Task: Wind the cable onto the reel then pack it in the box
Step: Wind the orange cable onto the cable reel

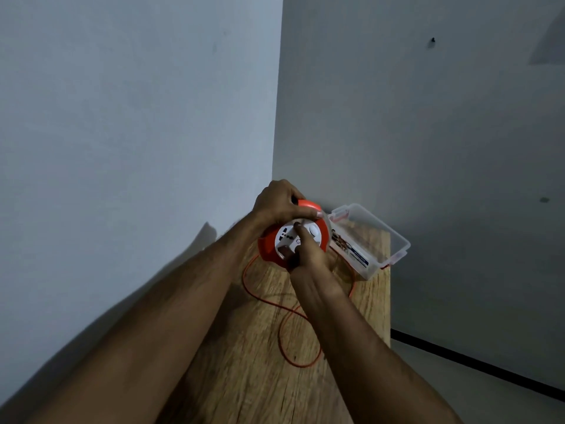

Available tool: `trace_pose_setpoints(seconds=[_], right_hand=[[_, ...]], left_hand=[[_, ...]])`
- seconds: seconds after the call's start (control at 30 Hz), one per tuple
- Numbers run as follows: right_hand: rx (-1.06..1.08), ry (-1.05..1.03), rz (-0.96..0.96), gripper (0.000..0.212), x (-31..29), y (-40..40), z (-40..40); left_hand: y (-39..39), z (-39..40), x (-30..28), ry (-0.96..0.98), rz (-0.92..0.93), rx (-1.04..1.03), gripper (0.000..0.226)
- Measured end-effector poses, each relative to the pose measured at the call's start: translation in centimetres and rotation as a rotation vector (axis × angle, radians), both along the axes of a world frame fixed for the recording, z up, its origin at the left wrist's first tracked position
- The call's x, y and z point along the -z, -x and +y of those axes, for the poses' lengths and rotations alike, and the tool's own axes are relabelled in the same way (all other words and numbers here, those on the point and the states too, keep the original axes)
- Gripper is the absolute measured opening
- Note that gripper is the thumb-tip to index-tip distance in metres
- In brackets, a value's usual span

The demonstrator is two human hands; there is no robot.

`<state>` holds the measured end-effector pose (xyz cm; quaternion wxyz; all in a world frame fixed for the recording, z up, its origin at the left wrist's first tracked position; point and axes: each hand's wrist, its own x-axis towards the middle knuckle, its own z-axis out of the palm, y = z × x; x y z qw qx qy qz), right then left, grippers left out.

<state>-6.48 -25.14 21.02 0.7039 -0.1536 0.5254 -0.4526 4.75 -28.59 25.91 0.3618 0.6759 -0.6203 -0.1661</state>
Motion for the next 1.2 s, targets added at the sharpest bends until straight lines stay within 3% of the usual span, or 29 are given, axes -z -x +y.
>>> trace_pose_setpoints(seconds=[0.07, 0.17, 0.2, 0.27, 0.37, 0.53, 0.63, 0.8, 0.9, 1.03, 1.13, 1.2], right_hand=[[-0.06, 0.174, 0.195, 0.045, -0.5, 0.8, 0.8], [-0.056, 0.951, 0.889, 0.021, -0.5, 3.1, 2.2], [-0.078, 1.183, 1.08, 0.023, -0.5, 3.6, 2.4], [-0.171, 1.419, 1.428, 0.041, 0.1, 3.6, 2.2], [-0.33, 1.397, 1.681, 0.066, 0.5, 3.2, 1.8], [-0.477, 1.274, 1.659, 0.087, 0.6, 3.3, 0.9], [-0.425, 1.337, 1.579, 0.078, 0.5, 3.3, 0.4], [-0.365, 1.314, 1.369, 0.055, 0.1, 3.2, 0.0], [-0.235, 1.127, 1.097, 0.051, 0.0, 2.8, 0.5], [-0.004, 0.888, 0.878, 0.055, 0.2, 1.4, 1.0], [0.048, 0.524, 0.666, 0.057, 0.1, 0.5, 1.1], [0.116, 0.235, 0.394, 0.057, -0.7, -0.3, 0.9]], left_hand=[[-0.8, -0.1, 0.0, -0.004, 0.027, -0.012, 0.036], [-1.8, 0.0, -0.1, -0.001, 0.116, -0.05, 0.038], [-1.8, 0.1, -0.2, 0.002, 0.12, -0.05, 0.037], [-1.6, 0.1, -0.4, -0.004, 0.125, -0.042, 0.037], [-0.9, 0.0, -0.4, -0.015, 0.147, -0.034, 0.046], [-0.2, 0.0, -0.3, -0.035, 0.127, -0.022, 0.039], [-0.5, 0.1, -0.1, -0.042, 0.12, -0.018, 0.026], [-0.5, 0.2, -0.3, -0.011, 0.097, 0.017, 0.034], [-0.5, 0.1, -0.1, 0.023, 0.105, -0.007, 0.036], [-0.4, 0.0, 0.2, 0.059, 0.088, -0.043, 0.037], [-0.1, -0.1, 0.4, 0.057, 0.039, -0.065, 0.04], [0.2, -0.1, 0.6, 0.066, 0.03, -0.078, 0.045]])
